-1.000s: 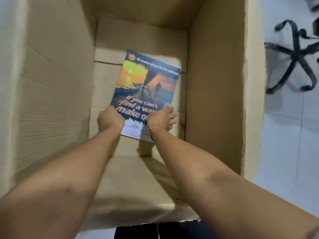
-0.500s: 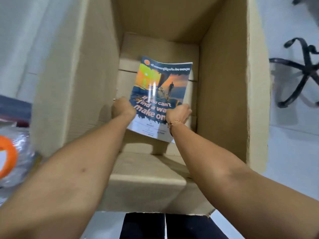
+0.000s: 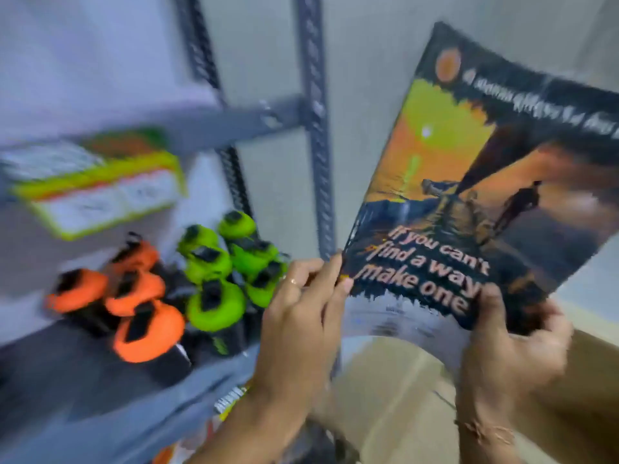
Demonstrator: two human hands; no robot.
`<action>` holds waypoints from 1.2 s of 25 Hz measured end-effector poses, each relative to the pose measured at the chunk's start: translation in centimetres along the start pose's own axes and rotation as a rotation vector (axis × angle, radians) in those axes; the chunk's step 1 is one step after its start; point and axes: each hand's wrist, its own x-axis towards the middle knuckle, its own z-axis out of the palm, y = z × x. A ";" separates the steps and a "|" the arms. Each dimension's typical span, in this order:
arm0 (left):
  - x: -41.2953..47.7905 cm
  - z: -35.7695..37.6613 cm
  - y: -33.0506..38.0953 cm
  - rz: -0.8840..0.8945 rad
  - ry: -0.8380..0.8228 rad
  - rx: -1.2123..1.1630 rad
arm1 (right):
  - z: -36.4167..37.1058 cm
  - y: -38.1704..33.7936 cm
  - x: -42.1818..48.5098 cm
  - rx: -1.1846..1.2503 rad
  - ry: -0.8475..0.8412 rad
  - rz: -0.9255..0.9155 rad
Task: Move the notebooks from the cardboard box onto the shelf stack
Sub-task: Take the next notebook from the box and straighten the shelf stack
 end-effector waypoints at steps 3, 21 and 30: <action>4.5 -10.9 0.6 0.048 0.306 0.172 | 7.2 -9.6 -2.3 0.261 -0.296 -0.165; 18.4 -25.6 -8.5 -0.605 0.158 0.652 | 29.4 -24.3 -8.2 -0.448 -1.169 -0.580; 15.8 -26.5 -5.0 -0.582 -0.159 0.329 | 21.5 -22.2 -6.5 -0.216 -1.428 -0.489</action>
